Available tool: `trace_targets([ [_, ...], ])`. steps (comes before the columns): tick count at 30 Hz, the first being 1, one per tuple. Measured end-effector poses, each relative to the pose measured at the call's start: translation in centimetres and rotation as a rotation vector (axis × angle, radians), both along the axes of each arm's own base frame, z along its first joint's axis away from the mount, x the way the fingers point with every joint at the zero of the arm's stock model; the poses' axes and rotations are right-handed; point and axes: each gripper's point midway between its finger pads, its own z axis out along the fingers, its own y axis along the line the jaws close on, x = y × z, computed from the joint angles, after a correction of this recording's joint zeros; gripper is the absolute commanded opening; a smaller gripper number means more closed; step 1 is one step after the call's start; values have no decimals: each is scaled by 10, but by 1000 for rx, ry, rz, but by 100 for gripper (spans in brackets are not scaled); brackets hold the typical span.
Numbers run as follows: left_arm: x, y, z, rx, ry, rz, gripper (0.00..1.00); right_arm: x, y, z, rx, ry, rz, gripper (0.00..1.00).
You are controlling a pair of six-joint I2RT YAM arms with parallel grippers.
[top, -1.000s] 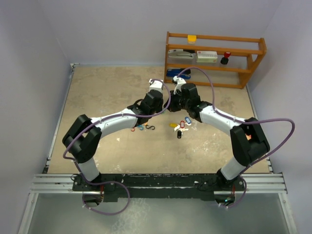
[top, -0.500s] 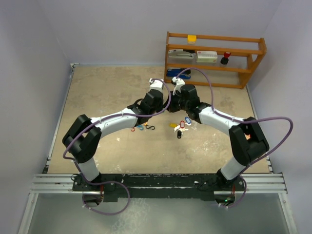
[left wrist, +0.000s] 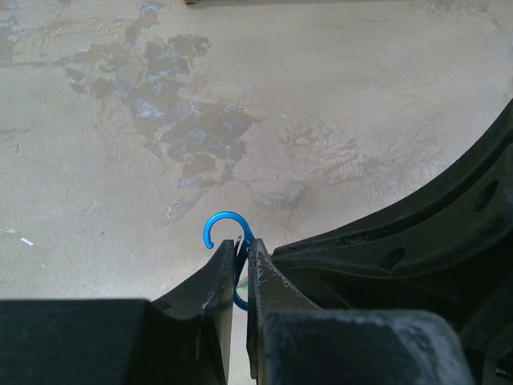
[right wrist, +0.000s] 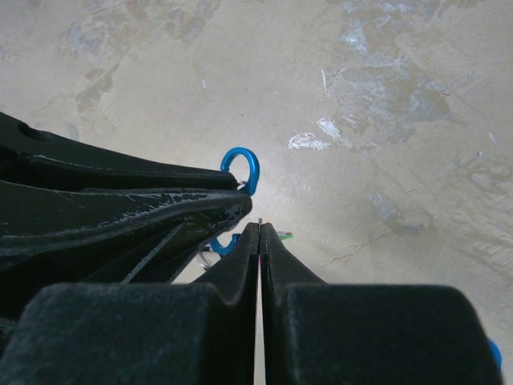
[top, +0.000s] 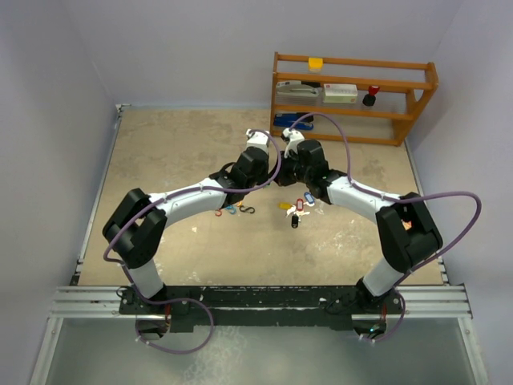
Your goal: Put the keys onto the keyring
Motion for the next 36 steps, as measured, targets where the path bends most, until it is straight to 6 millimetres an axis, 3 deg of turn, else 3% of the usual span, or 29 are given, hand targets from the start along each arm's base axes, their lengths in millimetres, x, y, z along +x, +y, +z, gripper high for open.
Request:
trace_targets([
  [6,2,4,0,9,-8,21,0,2,-6,-15,-50,42,-28,0],
  [13,4,9,0,25,-16,49,0,-1,-17,-61,-161,171,-63,0],
  [17,4,12,-1,33,-16,58,0,-6,-21,-75,-194,219,-65,3],
  [36,4,15,-2,43,-16,68,0,-10,-24,-79,-217,263,-76,28],
])
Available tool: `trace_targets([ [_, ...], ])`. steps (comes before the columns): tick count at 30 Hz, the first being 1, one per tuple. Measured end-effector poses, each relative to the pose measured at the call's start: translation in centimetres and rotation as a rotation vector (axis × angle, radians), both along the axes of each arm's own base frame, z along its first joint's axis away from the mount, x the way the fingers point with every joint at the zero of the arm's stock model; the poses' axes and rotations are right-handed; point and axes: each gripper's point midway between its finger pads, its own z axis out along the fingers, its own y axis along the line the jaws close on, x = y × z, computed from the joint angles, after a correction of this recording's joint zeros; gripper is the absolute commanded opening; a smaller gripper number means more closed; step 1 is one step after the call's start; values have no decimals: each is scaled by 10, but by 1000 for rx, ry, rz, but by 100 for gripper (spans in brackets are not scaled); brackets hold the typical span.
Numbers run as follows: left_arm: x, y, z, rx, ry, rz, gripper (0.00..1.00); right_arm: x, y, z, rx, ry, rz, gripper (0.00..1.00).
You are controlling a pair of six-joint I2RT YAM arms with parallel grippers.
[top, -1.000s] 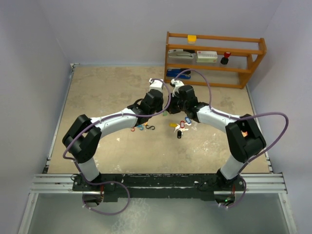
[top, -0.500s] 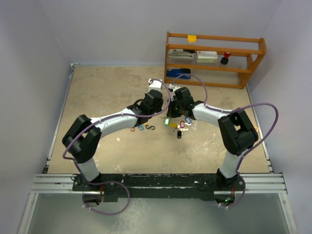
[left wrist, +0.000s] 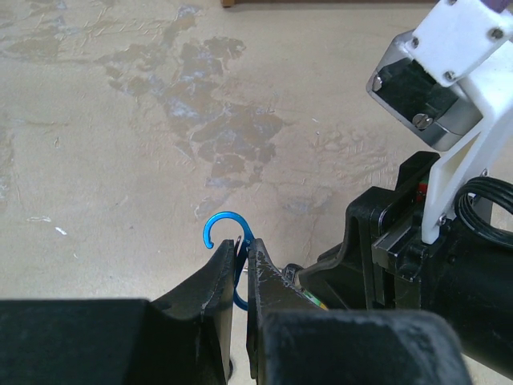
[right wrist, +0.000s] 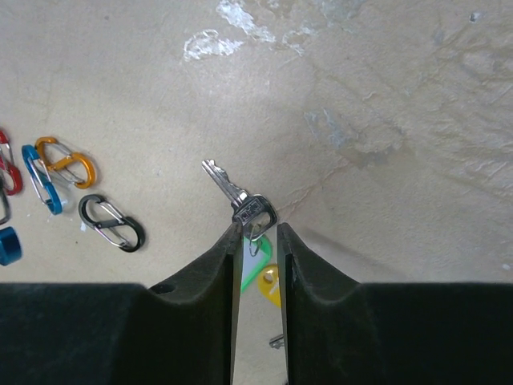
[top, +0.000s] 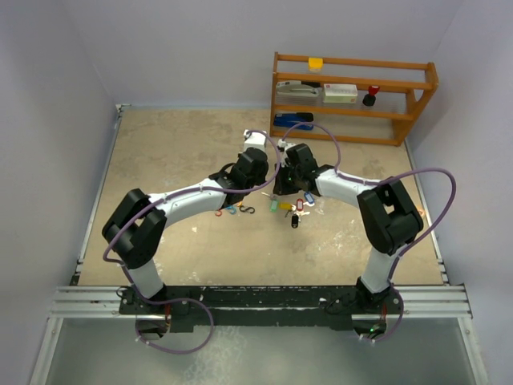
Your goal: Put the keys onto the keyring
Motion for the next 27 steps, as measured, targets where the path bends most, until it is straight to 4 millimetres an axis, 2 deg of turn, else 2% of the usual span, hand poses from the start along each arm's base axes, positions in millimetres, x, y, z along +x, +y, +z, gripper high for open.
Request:
trace_targets([
  [27,1,2,2,4,-7,12,0,-4,-4,-4,-14,24,-12,25],
])
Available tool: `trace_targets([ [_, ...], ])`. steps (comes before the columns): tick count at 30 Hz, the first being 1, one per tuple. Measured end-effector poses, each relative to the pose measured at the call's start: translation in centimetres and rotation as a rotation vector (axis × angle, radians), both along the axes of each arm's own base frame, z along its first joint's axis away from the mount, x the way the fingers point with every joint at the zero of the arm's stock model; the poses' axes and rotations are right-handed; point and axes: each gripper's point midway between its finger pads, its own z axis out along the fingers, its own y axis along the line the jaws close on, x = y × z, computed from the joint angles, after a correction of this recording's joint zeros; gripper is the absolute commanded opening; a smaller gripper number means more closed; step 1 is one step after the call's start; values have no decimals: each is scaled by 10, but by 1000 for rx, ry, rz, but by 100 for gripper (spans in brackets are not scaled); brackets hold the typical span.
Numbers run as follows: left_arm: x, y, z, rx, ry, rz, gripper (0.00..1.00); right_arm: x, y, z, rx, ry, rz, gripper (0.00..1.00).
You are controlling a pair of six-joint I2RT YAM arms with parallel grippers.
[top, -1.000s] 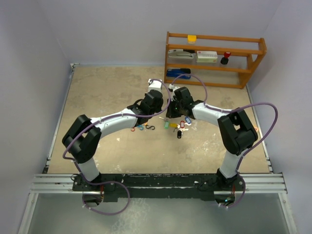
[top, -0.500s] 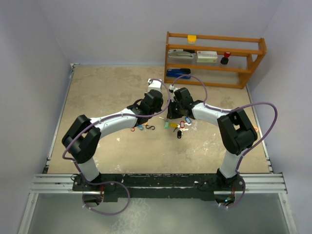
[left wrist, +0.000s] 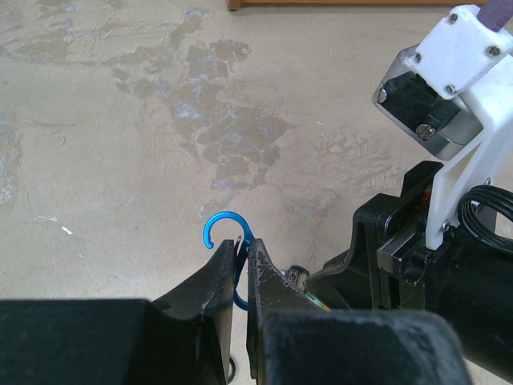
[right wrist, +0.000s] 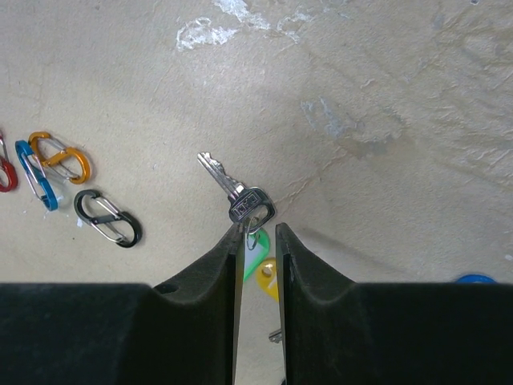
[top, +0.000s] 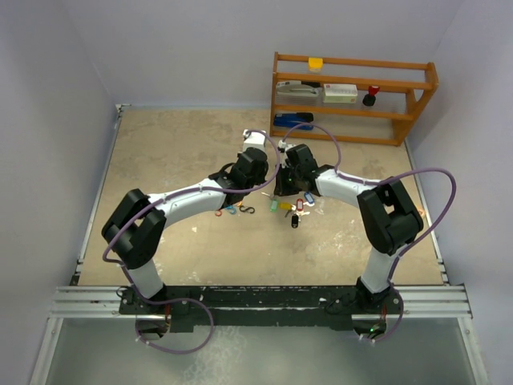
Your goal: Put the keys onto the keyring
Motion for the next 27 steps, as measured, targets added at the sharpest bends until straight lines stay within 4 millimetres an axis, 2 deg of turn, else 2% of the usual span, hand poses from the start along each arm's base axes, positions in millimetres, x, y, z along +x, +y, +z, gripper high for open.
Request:
trace_targets([
  [27,-5,5,-11,19,19,1,0,-8,6,-5,-3,15,14,18],
])
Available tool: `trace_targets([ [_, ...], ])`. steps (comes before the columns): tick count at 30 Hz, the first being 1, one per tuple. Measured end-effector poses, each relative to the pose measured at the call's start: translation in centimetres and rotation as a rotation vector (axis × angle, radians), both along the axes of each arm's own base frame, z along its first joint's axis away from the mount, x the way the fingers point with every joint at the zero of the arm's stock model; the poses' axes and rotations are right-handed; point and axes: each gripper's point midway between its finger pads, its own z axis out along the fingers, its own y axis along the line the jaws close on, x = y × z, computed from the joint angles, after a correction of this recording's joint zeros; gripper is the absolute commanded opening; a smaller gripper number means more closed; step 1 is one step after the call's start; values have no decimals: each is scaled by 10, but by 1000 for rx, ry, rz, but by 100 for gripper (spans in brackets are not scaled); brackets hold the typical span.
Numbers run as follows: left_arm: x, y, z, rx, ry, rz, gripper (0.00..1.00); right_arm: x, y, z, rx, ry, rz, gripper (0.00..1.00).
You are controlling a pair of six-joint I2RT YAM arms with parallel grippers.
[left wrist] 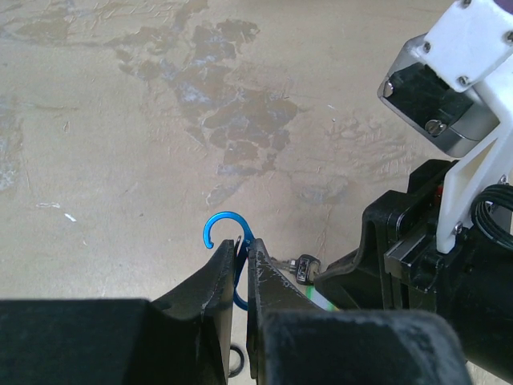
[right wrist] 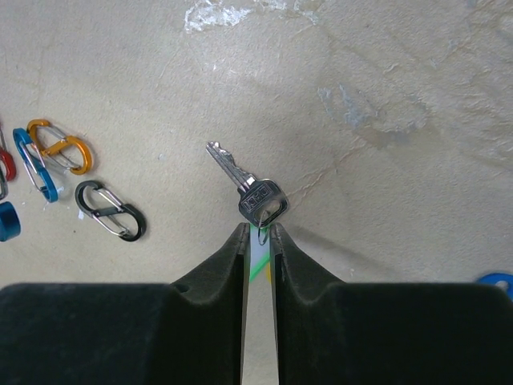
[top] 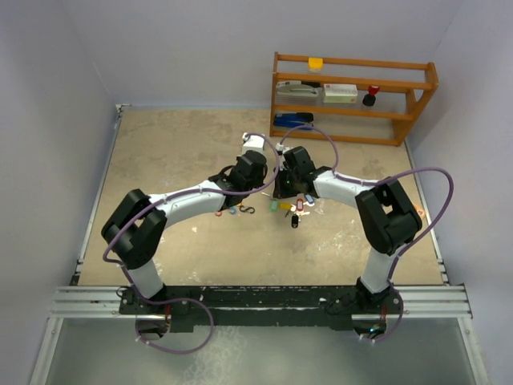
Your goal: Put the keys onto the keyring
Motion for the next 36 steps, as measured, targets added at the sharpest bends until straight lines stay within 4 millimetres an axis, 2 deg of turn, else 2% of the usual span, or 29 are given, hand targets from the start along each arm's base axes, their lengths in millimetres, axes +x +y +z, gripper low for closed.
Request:
trace_targets([
  [4,0,1,-1,2,0,2,0,0,0,-1,-2,4,0,18],
  [10,0,1,-1,2,0,3,0,-3,-2,-14,-19,34,-1,16],
  [16,0,1,-1,2,0,3,0,-3,-2,-15,-21,34,-3,13],
  [36,0,1,-1,3,0,3,0,-4,-4,-15,-30,34,-8,15],
])
